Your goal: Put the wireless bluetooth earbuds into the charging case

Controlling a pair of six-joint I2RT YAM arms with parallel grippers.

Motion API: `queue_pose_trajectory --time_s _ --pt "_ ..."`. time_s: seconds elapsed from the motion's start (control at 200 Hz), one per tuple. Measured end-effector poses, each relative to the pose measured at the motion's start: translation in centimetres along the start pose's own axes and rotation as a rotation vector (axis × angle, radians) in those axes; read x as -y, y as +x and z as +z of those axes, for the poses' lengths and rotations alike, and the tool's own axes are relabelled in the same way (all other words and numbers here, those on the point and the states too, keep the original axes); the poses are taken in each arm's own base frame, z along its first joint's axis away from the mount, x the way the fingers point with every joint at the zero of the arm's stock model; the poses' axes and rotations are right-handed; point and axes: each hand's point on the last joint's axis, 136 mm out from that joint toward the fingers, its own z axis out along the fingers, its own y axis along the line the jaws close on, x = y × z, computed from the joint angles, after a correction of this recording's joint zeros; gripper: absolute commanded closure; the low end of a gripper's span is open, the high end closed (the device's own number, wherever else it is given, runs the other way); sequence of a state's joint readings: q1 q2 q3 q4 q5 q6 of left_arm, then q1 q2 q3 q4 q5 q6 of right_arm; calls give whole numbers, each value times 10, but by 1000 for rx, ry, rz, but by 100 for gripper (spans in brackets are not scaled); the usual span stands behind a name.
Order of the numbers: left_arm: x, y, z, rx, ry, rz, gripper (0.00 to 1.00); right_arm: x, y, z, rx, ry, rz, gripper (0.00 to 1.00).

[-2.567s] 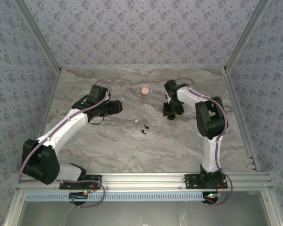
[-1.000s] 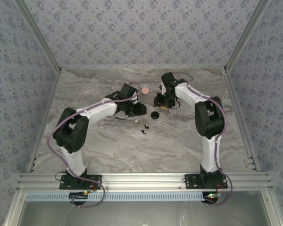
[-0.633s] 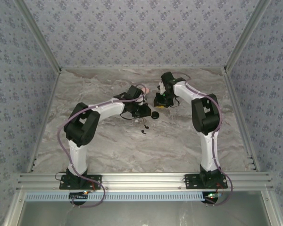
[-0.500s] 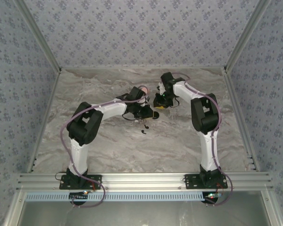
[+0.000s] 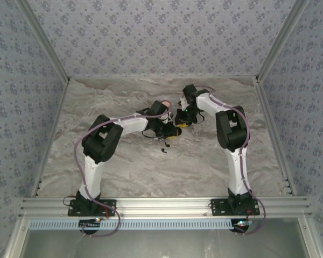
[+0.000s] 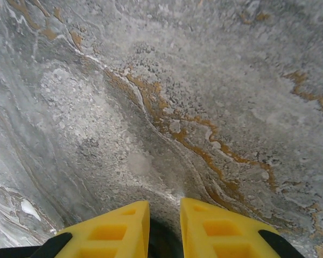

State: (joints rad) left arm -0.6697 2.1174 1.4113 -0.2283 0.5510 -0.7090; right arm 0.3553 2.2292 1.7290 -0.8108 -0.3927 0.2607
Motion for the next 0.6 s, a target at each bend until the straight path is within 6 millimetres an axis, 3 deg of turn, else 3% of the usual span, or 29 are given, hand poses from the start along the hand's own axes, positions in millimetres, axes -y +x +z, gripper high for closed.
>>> queue_pose_trajectory --time_s 0.385,0.6 --pt "-11 2 0 -8 -61 -15 87 10 8 1 -6 36 -6 78" --pt "-17 -1 -3 8 -126 -6 87 24 23 -6 -13 87 11 77"
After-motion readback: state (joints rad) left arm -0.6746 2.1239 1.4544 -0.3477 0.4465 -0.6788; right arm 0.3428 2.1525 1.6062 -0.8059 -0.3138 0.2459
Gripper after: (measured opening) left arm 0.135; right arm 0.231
